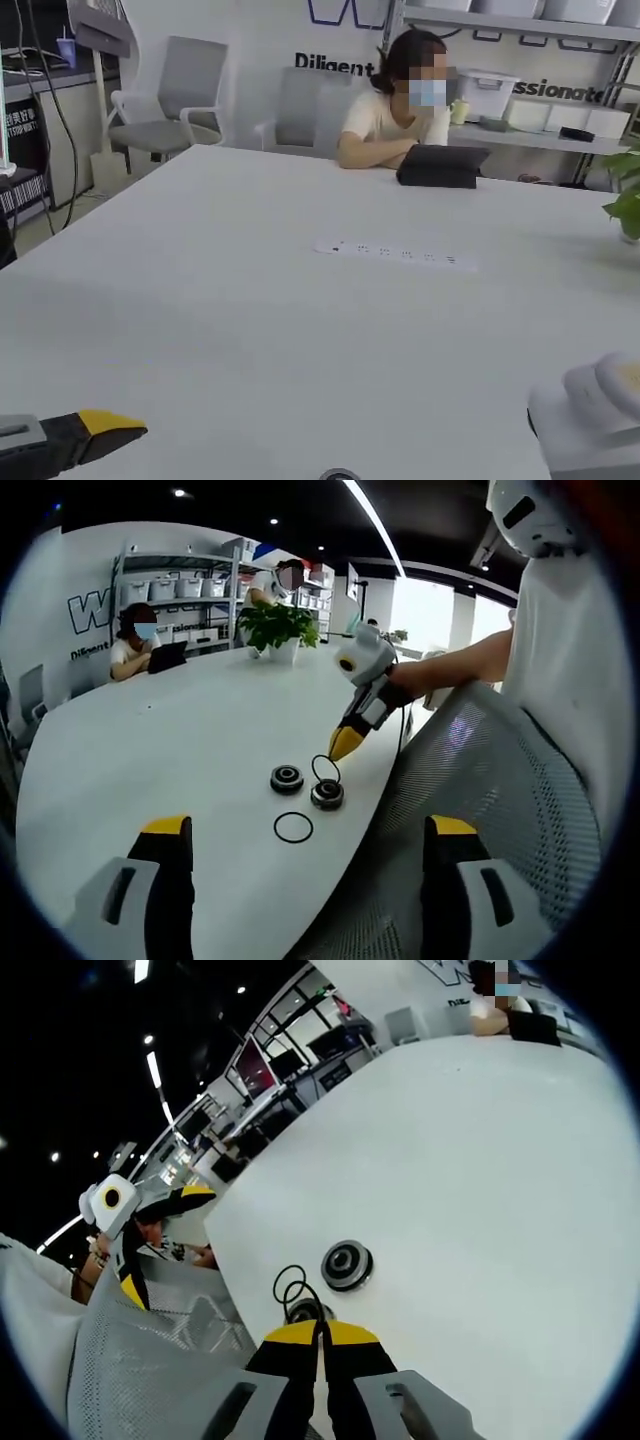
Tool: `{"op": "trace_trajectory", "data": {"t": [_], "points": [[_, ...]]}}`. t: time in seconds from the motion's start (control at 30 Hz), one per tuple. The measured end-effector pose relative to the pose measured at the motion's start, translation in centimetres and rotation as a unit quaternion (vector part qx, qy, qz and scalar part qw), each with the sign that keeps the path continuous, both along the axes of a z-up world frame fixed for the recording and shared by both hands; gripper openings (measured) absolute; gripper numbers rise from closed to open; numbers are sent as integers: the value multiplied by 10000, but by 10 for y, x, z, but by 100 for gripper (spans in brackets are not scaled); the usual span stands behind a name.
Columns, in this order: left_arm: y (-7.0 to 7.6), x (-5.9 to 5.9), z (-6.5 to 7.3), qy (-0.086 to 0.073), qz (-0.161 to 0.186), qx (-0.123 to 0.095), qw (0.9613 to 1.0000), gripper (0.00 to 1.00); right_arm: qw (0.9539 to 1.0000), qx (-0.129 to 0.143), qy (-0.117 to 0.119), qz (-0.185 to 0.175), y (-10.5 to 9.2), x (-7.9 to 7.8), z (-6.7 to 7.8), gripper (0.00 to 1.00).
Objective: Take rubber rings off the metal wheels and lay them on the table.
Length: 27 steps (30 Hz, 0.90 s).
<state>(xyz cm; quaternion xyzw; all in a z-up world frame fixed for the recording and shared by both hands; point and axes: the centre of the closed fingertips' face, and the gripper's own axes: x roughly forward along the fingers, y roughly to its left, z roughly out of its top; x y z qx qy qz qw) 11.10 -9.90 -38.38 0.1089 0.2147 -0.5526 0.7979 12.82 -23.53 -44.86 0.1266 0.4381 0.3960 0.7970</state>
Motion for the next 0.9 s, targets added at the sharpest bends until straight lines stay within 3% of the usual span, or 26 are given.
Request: {"op": "trace_trajectory", "data": {"t": [0.53,0.9], "points": [[-2,-2,-3,30,-28,-33,10000,94,9987,209,-311,-348,1,11,24,0],[-2,-3,-6,82,-26,-15,10000,93,9962,311,-726,-373,28,18,44,0]]}}
